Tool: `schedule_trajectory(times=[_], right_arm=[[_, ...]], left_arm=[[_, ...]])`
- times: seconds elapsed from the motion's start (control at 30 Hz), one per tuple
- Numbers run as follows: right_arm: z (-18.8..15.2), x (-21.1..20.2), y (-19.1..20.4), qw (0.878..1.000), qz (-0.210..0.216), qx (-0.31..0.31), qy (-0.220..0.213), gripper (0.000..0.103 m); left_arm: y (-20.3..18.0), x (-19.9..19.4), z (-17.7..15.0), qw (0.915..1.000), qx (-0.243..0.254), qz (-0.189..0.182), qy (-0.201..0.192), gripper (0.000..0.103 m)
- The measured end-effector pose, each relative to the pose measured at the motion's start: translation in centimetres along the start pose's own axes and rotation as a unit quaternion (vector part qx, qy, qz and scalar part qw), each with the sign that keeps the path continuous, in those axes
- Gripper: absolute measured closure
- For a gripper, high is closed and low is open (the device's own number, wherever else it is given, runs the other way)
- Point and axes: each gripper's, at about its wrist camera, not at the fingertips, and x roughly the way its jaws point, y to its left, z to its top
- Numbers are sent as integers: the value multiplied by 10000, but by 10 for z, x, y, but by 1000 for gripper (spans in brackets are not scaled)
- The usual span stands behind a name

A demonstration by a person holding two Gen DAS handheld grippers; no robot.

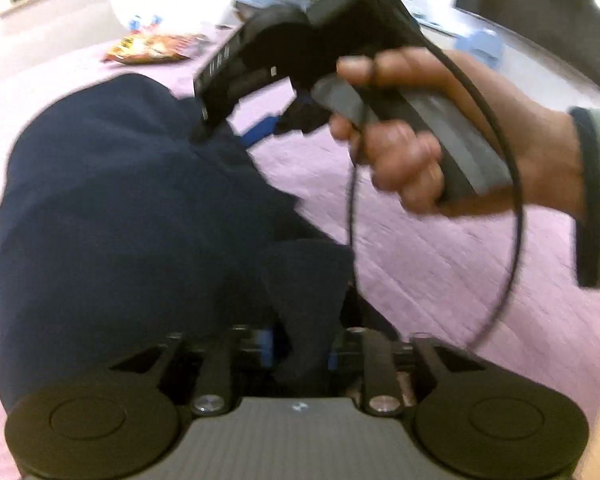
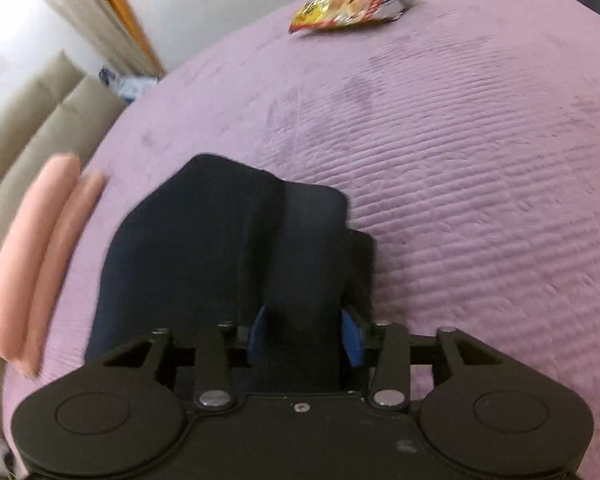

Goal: Fold large clothes

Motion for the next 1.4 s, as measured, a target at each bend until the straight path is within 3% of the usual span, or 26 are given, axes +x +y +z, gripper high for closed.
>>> schedule_trajectory(times=[0.1,0.2,0.23,0.37,0.4,0.47,0.57,0.63,0.73,0.8,0.9,1.03,1.1,1.17,1.27,1.37,1.4], right_arm=[[-17,-32,-5,9996,-255,-44,-68,44],[-32,-60,15,9995,-62,-303,-66,45],[-37,-67,22,9989,12,-464,-81,48],[-72,-74,62,9924,-41,-1232,5,89],[-82,-69,70,9893,-194,-1443,68,89],[-101,-50,79,9812,-528,-1827,314,89],[-132,-23,70,9635,-1360,-2182,753,97],[-137,-24,56,9661,-1381,-2004,865,103],[-121,-41,50,9692,-1362,-1852,879,103],[-99,-54,54,9688,-1354,-2007,524,98],[-46,-59,66,9747,-870,-2049,-185,98],[14,-25,87,9710,-269,-2172,-963,97],[35,3,95,9732,88,-2089,-955,97],[45,35,102,9741,243,-2106,-787,97],[43,82,107,9680,-296,-2451,-457,99],[41,105,97,9465,-1360,-2859,-630,103],[40,110,90,9420,-1516,-2923,-650,103]], left_arm=[[-5,-22,-17,9988,-42,-445,217,68],[5,-53,-20,9983,-328,-479,97,74],[11,-62,-19,9979,-466,-440,-38,74],[57,-88,-7,9903,-1226,-25,-659,75],[70,-86,-8,9875,-1405,21,-717,75],[89,-73,-16,9846,-1617,-37,-663,88],[100,-60,-34,9868,-1525,-153,-518,100],[102,-55,-46,9884,-1464,-234,-325,100],[96,-62,-54,9903,-1363,-228,-105,100],[89,-64,-56,9937,-1114,-87,3,100],[91,-65,-44,9922,-1230,-202,8,100],[91,-78,-20,9891,-1324,-455,-463,96],[97,-78,-14,9879,-1376,-391,-599,96],[106,-66,-19,9876,-1463,-317,-479,98],[122,-51,-34,9779,-1913,-678,-494,100],[124,-47,-39,9748,-2016,-798,-521,100],[122,-48,-41,9749,-2014,-803,-505,100]])
